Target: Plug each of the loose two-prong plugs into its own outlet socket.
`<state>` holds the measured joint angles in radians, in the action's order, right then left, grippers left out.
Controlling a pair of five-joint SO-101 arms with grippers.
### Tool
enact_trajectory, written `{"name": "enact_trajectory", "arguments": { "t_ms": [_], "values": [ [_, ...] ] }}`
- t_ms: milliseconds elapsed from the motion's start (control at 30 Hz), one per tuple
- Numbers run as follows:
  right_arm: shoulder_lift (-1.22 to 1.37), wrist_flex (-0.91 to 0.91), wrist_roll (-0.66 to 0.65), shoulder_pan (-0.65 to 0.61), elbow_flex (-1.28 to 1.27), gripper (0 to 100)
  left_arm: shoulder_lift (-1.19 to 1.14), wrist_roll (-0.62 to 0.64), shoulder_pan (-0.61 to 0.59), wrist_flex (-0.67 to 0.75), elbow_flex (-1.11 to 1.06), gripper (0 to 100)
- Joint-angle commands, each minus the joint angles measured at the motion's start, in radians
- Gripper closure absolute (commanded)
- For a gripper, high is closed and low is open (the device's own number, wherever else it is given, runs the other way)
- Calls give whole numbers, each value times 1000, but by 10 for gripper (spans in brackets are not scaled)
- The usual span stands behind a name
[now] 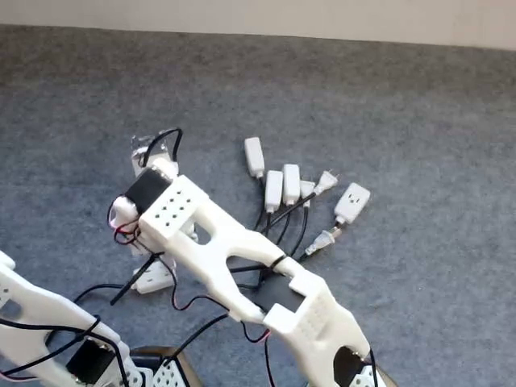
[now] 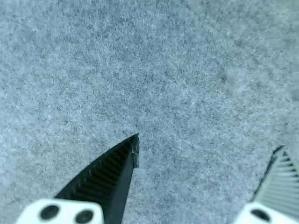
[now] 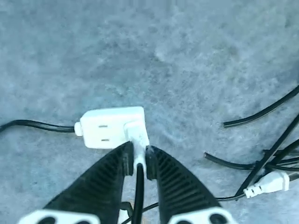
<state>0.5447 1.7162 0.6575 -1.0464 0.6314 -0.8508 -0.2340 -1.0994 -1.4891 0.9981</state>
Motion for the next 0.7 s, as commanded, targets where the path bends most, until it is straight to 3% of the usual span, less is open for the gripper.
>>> {"name": "enact_trajectory", "arguments": {
  "t_ms": [0, 233, 667],
  "values": [
    [-7, 42, 15, -65, 56, 994, 19, -9, 5, -2, 44, 589],
    [-12, 42, 14, -82, 50, 994, 19, -9, 7, -2, 44, 589],
    [-16, 45, 11, 35, 50, 994, 19, -9, 4, -2, 44, 589]
  ]
}}
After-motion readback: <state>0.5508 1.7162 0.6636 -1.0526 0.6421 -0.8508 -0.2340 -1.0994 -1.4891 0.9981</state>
